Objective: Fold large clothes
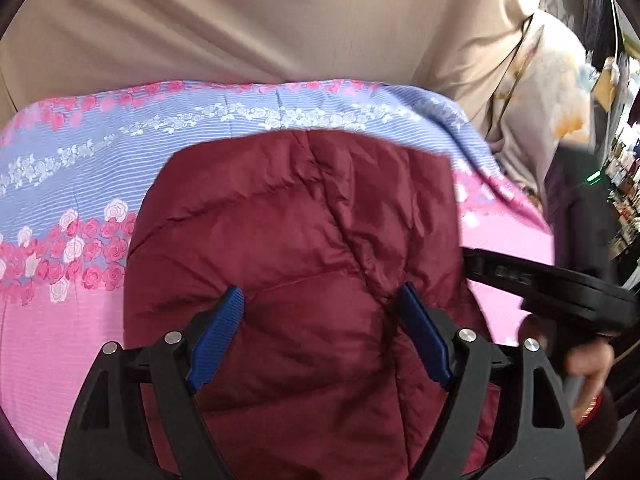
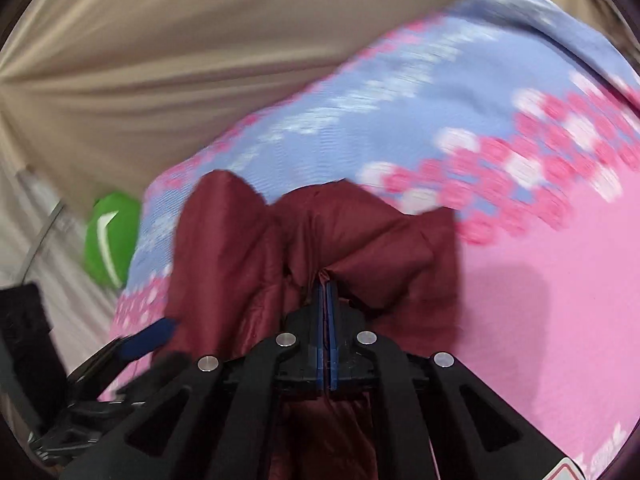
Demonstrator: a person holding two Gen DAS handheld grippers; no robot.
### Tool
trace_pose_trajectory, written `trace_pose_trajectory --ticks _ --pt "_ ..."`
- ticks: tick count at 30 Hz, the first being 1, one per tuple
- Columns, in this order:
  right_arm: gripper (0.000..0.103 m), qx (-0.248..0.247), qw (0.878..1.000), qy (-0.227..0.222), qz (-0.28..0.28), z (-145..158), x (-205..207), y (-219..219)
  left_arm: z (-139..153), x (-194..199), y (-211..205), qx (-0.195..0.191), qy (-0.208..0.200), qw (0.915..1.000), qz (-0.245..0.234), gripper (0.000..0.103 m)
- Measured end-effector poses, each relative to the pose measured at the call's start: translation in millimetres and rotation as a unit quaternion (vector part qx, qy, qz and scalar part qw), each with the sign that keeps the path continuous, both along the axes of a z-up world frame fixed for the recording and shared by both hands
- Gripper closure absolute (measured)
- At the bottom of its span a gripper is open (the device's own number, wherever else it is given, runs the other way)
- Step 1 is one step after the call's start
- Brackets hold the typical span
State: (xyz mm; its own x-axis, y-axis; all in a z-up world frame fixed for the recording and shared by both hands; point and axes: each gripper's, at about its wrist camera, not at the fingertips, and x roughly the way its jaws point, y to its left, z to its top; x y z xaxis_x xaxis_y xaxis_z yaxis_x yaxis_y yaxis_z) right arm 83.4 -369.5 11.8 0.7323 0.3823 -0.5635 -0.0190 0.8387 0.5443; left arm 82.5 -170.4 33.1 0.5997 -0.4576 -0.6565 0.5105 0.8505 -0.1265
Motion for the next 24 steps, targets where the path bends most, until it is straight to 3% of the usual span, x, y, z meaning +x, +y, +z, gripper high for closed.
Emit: trace_pose_trajectory --ticks 2,5,7,9,12,14,15,18,20,24 --pt "0.099 -0.02 1.0 0.016 0.007 -9 10 5 -4 -1 -3 0.01 -0.009 0.9999 0.004 0.026" --pt "0.103 0.004 0.998 0.069 0.013 -47 30 -4 -10 0 -9 0.021 -0.011 0.9997 0.002 0.022" --pt "0.103 0.03 0.997 0.074 0.02 -64 33 -8 -14 0 -15 0.032 -0.016 0.9994 0.001 0.02" --pt "0.103 0.028 0.996 0.077 0.018 -62 32 -9 -18 -1 -21 0.045 -0.021 0.9988 0.001 0.018" --pt "0.1 -0.029 0.996 0.08 -0.011 -39 18 -7 -23 -3 -27 0.057 -0.025 0.9981 -0.001 0.018" --pt "0.09 -0.07 0.996 0.043 -0.042 -8 -9 -7 -24 -4 -29 0.062 -0.032 0.9975 0.001 0.018" --pt "0.09 -0.082 0.995 0.023 -0.053 7 -23 -7 -25 -5 -29 0.063 -0.033 0.9975 0.001 0.017" --pt "0.082 -0.071 0.996 -0.016 -0.049 32 -50 -4 -13 -10 -19 0.036 -0.027 0.999 -0.003 0.018" --pt "0.072 -0.067 0.997 -0.028 -0.037 45 -57 2 0 -17 -6 0.009 -0.025 0.9996 -0.009 0.018" --pt "0.056 -0.092 0.995 -0.025 -0.024 45 -36 29 24 -46 31 -0.013 -0.046 0.9989 0.005 0.018"
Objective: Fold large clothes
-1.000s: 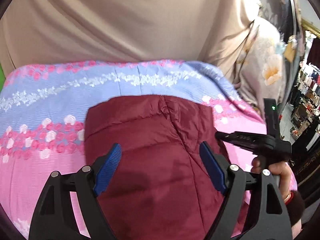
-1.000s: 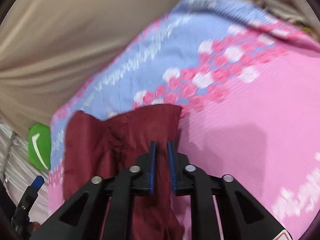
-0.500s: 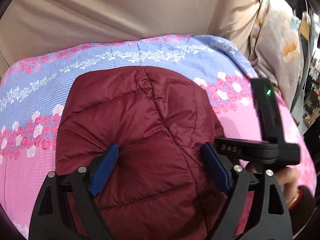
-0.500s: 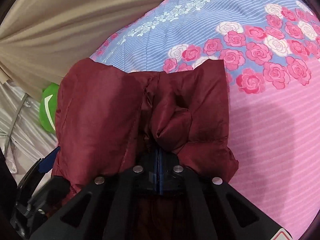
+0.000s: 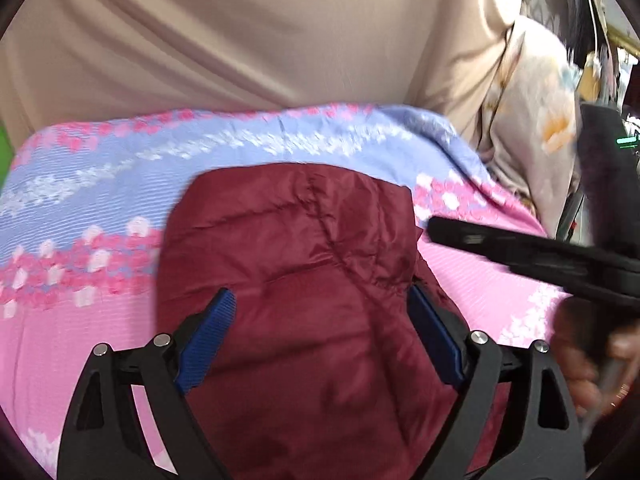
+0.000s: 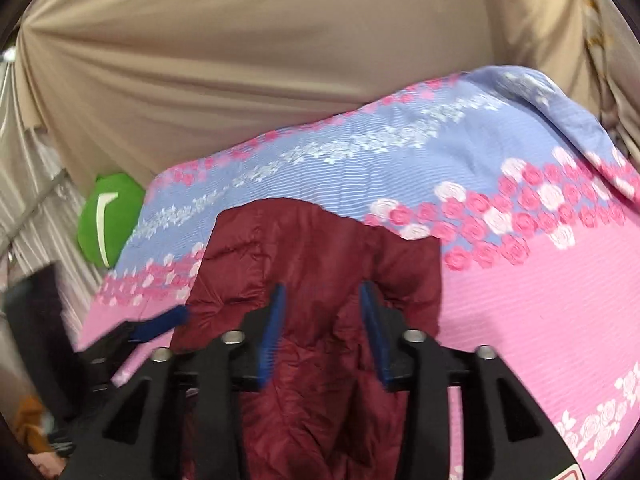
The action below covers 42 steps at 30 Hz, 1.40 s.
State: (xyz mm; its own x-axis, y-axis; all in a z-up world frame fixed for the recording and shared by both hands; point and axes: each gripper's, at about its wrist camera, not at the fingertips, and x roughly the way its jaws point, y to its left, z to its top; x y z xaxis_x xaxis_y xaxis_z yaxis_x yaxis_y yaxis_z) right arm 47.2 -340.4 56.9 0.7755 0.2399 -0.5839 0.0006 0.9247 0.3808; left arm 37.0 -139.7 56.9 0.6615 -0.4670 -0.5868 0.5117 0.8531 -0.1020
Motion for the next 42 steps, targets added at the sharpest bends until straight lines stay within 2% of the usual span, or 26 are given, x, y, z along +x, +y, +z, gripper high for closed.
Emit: trace_pose_trajectory --ticks 4,6,7,8,9,11,16,18,21,25,27,31,33,34,35,39,42 --pt "0.058 -0.007 0.999 0.052 0.0 -30 26 16 -4 -15 25 0.002 0.016 0.9998 0.013 0.018" --pt "0.081 -0.002 0.998 0.055 -0.006 -37 20 17 -12 -19 30 0.009 0.024 0.9996 0.009 0.018" --pt "0.1 0.003 0.999 0.046 -0.006 -35 12 17 -18 -21 30 0.017 0.028 0.9994 0.009 0.018" --pt "0.101 0.01 0.999 0.028 -0.014 -31 0 13 -23 -22 30 0.022 0.032 0.9992 0.007 0.018" --pt "0.101 0.013 1.0 0.008 -0.026 -27 -14 7 -31 -21 28 0.027 0.043 0.9987 0.004 0.018" --pt "0.102 0.017 0.999 -0.003 -0.049 -29 -28 -2 -44 -19 24 0.028 0.058 0.9979 -0.002 0.017" --pt "0.103 0.035 0.996 0.052 -0.067 -86 -17 -16 -58 -33 0 0.06 0.014 0.9981 -0.007 0.014" --pt "0.103 0.025 0.996 0.054 -0.067 -89 -15 -14 -63 -35 -6 0.077 0.004 0.997 0.001 0.011" --pt "0.1 0.003 0.995 0.044 -0.09 -67 -30 -12 -69 -30 -6 0.083 0.012 0.9964 0.007 0.01" --pt "0.098 -0.007 0.996 -0.012 -0.084 -27 -89 -3 -69 -28 -4 0.082 0.017 0.9964 0.009 0.01" --pt "0.096 -0.013 0.997 -0.017 -0.074 -20 -115 14 -70 -29 -4 0.084 0.015 0.9963 0.01 0.01" --pt "0.096 -0.021 0.998 0.015 -0.052 -41 -147 44 -70 -29 -3 0.083 0.016 0.9963 0.012 0.01" --pt "0.096 -0.049 0.995 0.05 -0.073 -66 -146 47 -69 -29 -4 0.083 0.016 0.9963 0.014 0.01" --pt "0.103 -0.059 0.993 0.062 -0.085 -75 -145 46 -69 -30 -3 0.084 0.016 0.9963 0.013 0.01" --pt "0.103 -0.067 0.99 0.075 -0.099 -86 -143 43 -69 -30 -3 0.085 0.015 0.9962 0.013 0.01" --pt "0.103 -0.046 0.99 0.08 -0.105 -108 -135 33 -72 -35 -5 0.096 0.004 0.9953 0.014 0.01" --pt "0.103 -0.068 0.989 0.076 -0.105 -111 -133 36 -70 -37 1 0.092 0.012 0.9956 0.017 0.01"
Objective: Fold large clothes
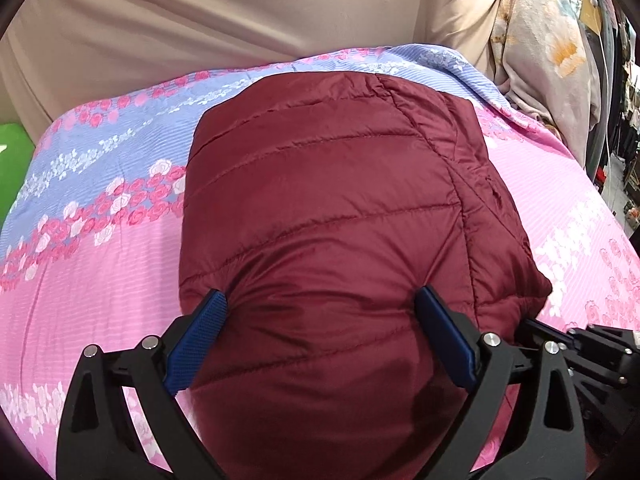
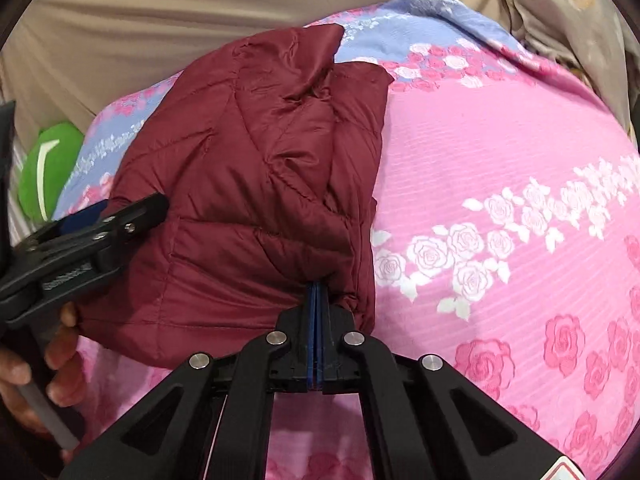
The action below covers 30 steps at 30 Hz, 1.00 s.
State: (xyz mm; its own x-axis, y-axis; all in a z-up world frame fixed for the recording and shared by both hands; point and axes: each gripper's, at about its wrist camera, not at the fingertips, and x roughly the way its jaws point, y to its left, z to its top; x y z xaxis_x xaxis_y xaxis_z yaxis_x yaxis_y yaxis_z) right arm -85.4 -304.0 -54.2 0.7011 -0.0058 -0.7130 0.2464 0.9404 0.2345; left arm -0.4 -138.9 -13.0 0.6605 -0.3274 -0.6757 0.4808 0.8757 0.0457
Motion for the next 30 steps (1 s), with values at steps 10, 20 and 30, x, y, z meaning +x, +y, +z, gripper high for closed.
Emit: trace_pose_trajectory --ticks 10,20,30 --pt "0.021 0.074 0.994 -0.079 -0.022 48 -30 -14 19 10 96 -0.144 0.099 0.9833 0.052 0.005" --pt "0.017 0.191 0.981 -0.019 -0.014 0 26 -38 -9 40 87 -0.178 0.176 0.9677 0.029 0.005" --pt "0.008 0.181 0.983 -0.035 0.007 -5 48 -32 -21 55 53 -0.15 0.179 0.9723 0.005 0.005"
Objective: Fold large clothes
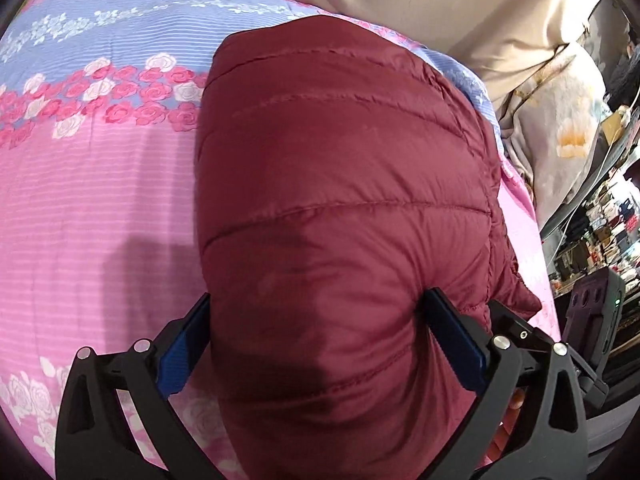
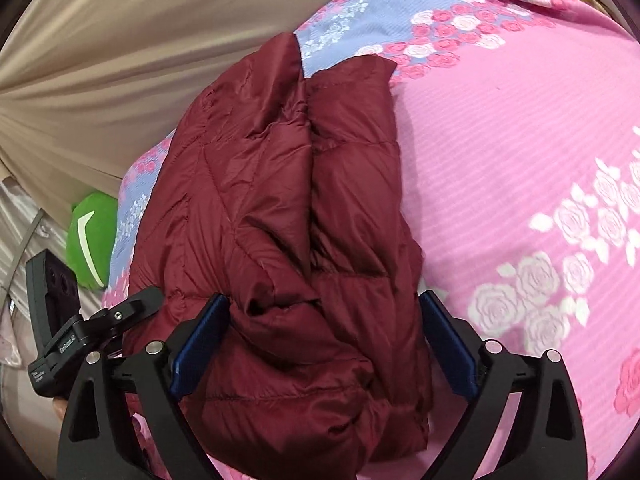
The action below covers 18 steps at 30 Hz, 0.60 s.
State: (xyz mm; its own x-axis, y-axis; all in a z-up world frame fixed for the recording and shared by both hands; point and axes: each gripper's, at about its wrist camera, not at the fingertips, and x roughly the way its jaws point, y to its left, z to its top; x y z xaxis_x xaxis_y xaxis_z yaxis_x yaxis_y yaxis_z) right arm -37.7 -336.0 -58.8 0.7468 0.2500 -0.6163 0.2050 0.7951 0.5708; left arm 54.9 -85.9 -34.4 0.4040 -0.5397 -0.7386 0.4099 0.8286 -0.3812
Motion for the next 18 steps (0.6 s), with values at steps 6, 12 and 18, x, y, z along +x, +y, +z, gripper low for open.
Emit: trace_pose_trajectory --ticks 6,12,18 --pt "0.007 -0.013 1.0 -0.014 0.013 0 2 11 0 0 -7 0.015 -0.014 0.9998 -0.001 0.005" --pt "0.009 -0.009 1.0 -0.017 0.02 -1 10 14 -1 3 -13 0.022 -0.024 0.9995 -0.004 0.005" --pt "0.028 0.011 0.999 -0.019 0.028 -4 16 12 0 8 -17 0.03 -0.031 0.999 -0.009 0.005"
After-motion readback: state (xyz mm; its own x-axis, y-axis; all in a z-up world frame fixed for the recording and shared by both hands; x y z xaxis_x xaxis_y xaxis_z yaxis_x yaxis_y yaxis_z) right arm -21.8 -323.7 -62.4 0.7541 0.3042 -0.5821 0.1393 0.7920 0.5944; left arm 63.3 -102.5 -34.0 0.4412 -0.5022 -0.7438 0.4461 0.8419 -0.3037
